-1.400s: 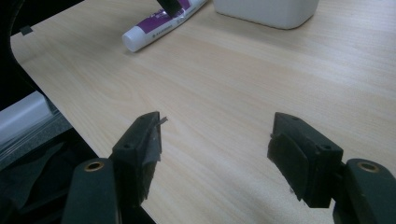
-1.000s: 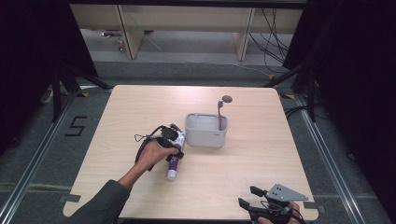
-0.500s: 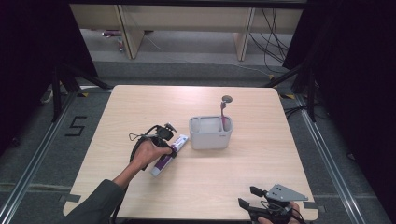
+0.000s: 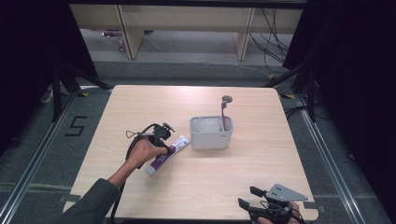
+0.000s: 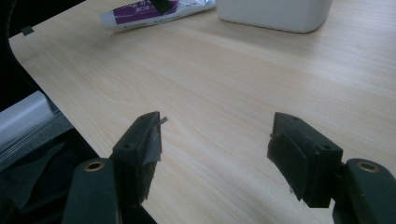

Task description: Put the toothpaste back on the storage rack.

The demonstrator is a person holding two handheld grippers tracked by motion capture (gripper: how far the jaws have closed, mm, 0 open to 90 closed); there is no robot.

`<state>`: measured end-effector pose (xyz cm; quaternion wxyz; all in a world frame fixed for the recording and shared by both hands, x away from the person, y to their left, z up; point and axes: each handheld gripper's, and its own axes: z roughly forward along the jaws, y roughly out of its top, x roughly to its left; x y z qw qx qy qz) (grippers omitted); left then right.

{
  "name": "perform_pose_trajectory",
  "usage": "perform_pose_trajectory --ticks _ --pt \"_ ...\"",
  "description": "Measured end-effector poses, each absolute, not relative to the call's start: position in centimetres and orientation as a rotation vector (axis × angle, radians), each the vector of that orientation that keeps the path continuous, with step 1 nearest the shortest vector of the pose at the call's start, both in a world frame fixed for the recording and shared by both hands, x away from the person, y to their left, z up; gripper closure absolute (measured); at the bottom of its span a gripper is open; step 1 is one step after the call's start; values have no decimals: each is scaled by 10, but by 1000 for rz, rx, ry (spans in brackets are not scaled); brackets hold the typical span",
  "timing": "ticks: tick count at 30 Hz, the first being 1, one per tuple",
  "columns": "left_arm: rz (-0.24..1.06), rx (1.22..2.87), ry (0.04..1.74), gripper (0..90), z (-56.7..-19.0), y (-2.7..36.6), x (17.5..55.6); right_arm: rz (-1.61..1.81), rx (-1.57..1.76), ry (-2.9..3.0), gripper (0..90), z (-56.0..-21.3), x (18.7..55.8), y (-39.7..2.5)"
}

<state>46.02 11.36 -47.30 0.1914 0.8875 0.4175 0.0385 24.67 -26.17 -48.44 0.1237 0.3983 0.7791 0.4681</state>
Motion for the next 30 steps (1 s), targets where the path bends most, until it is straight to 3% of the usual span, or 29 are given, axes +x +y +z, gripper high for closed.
perform_pose_trajectory --ticks 30 --pt "86 2676 1084 703 -481 107 457 1392 1166 2266 349 -485 247 -261"
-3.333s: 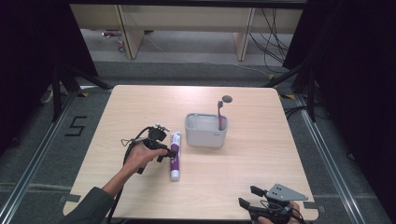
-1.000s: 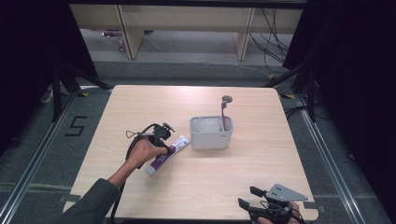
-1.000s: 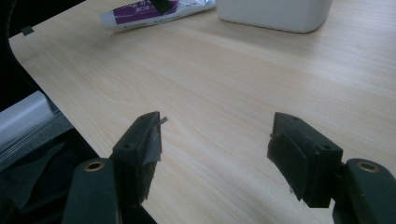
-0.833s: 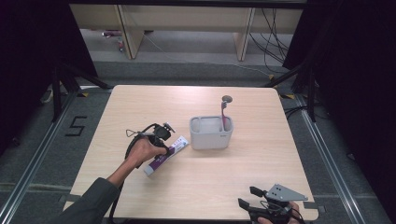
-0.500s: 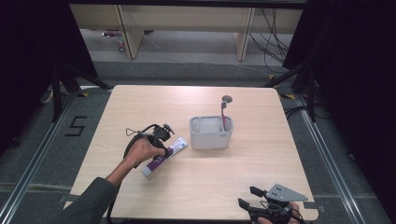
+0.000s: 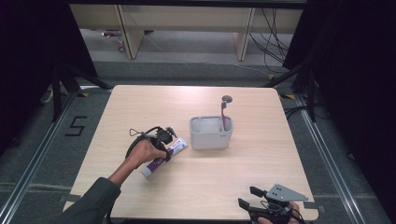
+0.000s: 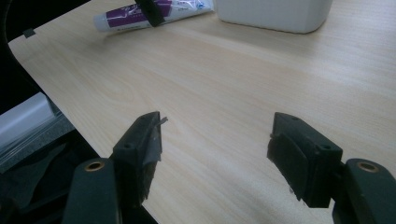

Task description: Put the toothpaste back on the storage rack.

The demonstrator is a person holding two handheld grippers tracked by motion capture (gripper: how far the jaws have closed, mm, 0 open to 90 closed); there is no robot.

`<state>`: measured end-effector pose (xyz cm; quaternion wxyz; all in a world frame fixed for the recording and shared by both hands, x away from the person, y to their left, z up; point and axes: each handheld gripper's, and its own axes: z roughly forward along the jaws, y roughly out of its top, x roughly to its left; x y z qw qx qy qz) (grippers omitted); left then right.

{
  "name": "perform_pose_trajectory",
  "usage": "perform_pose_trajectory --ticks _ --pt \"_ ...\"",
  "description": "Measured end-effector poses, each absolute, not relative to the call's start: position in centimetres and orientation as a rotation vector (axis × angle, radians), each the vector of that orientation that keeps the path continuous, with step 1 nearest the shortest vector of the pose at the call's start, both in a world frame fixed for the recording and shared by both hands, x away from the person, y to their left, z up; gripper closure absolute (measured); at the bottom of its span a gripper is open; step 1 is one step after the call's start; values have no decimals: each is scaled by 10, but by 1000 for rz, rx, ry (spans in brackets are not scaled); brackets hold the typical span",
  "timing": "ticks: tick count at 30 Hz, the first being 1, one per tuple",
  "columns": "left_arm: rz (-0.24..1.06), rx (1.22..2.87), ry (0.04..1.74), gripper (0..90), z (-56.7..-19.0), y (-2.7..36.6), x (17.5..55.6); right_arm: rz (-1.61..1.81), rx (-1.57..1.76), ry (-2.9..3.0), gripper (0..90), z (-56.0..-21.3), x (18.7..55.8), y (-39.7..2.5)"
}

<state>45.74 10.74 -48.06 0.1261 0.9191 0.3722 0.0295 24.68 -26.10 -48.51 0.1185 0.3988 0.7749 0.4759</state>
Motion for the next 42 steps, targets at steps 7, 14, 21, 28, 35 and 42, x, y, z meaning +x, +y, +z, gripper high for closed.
perform_pose_trajectory --ticks 7,14,21,28,35,42 --pt "62 2686 1071 748 -480 107 458 1387 1165 2267 349 -485 247 -262" --pt "34 2680 1051 757 -480 111 459 1395 1170 2265 349 -486 248 -262" --pt "41 2611 1065 757 -471 122 460 1383 1219 2275 349 -485 245 -261" --pt "62 2520 1063 757 -459 137 463 1386 1229 2272 349 -485 245 -261" --pt "102 2390 1056 757 -442 147 463 1378 1170 2265 349 -486 248 -262" --pt "152 2255 1042 757 -420 157 464 1375 1176 2266 349 -486 248 -262"
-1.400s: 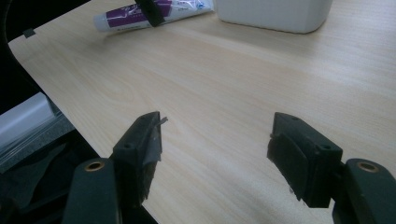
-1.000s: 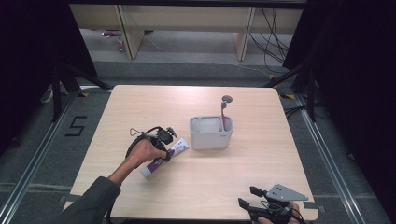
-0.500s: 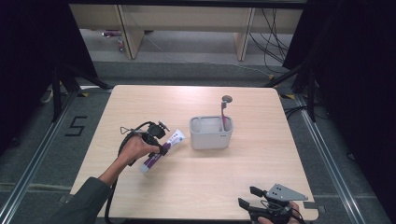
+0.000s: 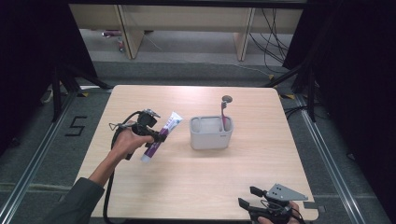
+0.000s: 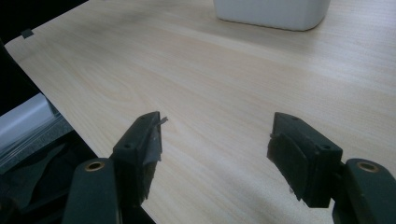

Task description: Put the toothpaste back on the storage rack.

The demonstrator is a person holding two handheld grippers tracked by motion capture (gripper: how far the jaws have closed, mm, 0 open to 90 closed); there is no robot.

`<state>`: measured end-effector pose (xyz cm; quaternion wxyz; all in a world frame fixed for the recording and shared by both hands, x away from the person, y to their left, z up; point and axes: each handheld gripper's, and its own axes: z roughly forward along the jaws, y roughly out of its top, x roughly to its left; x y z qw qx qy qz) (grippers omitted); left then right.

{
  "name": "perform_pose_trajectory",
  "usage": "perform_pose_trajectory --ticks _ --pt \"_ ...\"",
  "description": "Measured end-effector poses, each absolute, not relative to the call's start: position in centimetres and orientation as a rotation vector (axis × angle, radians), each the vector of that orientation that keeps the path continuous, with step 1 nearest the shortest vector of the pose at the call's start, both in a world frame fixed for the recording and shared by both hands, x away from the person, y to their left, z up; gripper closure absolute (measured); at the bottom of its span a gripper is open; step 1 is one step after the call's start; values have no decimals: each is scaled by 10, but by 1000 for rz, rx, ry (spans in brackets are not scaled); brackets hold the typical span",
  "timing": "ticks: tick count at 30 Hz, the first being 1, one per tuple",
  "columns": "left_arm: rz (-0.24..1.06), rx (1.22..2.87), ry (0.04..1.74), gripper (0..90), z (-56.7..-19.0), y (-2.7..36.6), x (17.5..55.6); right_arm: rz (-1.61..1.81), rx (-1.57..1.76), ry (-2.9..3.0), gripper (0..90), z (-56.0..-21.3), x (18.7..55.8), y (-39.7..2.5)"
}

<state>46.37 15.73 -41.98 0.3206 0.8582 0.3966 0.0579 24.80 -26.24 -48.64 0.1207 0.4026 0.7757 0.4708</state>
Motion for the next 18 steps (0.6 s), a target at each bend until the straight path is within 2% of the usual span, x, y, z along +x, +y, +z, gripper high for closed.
perform_pose_trajectory --ticks 18 --pt "219 1972 979 757 -389 156 454 1378 1210 2267 349 -486 246 -262"
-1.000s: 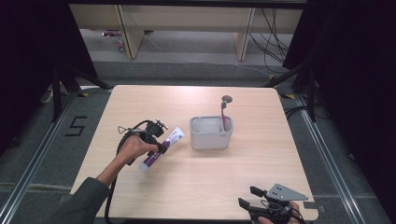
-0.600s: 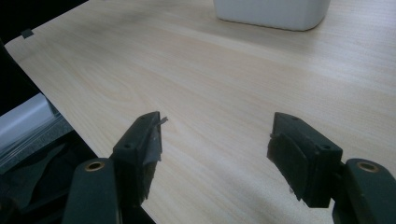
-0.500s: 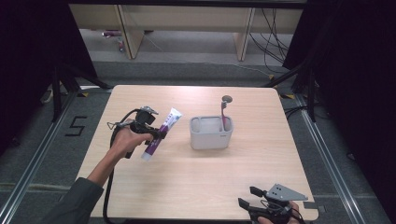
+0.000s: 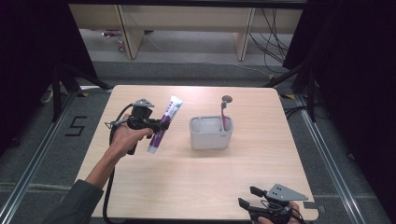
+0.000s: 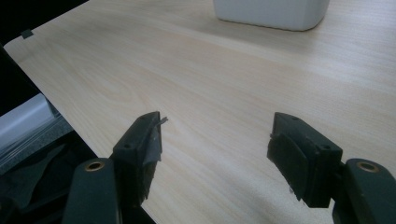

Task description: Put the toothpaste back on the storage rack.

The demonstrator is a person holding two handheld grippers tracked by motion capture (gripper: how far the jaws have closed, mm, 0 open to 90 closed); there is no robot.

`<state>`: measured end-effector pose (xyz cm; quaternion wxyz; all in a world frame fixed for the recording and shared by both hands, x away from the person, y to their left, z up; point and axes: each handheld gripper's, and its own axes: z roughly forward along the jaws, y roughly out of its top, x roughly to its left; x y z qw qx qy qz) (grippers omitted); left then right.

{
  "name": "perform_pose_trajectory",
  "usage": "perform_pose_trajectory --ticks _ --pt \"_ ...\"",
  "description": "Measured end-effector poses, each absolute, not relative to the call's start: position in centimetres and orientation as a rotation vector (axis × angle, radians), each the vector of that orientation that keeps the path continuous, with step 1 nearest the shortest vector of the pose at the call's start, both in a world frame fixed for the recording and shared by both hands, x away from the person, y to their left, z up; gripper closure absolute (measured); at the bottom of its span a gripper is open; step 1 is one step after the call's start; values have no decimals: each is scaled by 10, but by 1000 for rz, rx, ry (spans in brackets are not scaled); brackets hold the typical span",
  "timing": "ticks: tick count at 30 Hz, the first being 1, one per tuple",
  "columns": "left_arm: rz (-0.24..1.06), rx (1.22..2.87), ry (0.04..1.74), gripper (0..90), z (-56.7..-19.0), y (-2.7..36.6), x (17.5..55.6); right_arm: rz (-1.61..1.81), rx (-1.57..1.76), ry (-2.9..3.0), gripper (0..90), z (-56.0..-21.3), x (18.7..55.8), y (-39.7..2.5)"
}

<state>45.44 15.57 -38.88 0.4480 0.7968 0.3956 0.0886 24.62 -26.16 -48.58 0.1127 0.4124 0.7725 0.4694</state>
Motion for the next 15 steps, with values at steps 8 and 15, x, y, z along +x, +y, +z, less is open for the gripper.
perform_pose_trajectory --ticks 8,15 --pt "230 1947 944 757 -385 149 455 1381 1226 2270 348 -485 246 -261" --pt "244 1907 912 757 -377 136 455 1381 1217 2271 349 -485 246 -261"
